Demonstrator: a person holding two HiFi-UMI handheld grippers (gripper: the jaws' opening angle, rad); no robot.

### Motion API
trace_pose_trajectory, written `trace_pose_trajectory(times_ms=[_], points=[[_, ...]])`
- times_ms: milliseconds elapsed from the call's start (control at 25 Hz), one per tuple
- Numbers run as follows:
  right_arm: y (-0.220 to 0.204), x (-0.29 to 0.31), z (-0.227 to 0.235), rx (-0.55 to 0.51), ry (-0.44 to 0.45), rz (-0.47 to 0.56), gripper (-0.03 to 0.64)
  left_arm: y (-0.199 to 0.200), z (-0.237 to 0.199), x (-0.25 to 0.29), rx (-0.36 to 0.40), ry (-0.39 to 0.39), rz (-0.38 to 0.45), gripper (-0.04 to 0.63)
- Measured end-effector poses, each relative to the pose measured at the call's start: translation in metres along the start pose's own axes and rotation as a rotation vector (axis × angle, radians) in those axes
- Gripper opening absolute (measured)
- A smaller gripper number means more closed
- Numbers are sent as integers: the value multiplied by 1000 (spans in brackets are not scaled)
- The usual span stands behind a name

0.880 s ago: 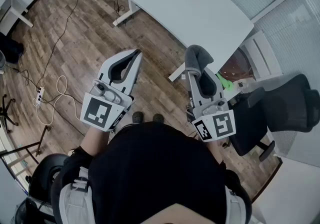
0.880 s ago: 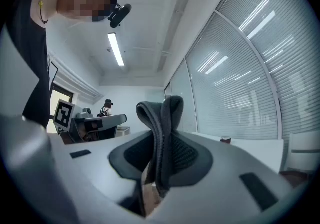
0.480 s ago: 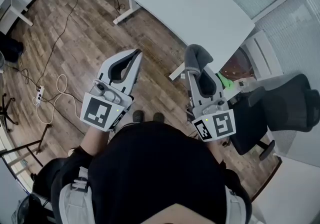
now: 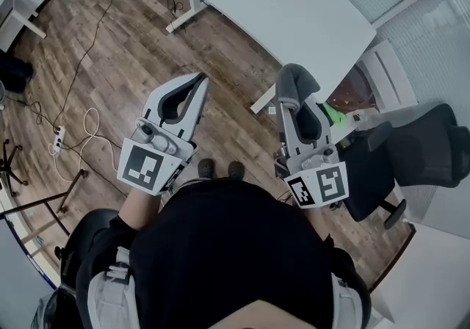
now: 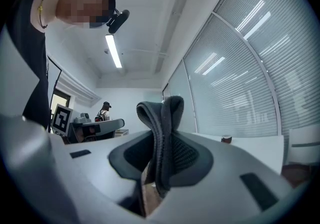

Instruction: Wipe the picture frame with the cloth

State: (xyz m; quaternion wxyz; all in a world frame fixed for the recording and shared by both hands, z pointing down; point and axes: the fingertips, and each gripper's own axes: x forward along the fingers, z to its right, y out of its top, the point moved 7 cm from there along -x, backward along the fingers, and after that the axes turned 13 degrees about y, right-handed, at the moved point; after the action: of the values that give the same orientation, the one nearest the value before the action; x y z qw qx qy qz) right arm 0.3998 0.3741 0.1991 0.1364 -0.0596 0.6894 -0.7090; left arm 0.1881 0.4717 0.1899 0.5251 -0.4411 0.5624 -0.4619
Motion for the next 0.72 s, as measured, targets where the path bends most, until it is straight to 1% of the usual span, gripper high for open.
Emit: trace_pose_trajectory(times_ms=[240,720], points=[[-3,14,-22,-1,-20,-4,94,0,-21,-12,-7,-20,5,12],[-10,19,-51,-11,-74,25,94,10,-37,-26,4,-70,28,12]])
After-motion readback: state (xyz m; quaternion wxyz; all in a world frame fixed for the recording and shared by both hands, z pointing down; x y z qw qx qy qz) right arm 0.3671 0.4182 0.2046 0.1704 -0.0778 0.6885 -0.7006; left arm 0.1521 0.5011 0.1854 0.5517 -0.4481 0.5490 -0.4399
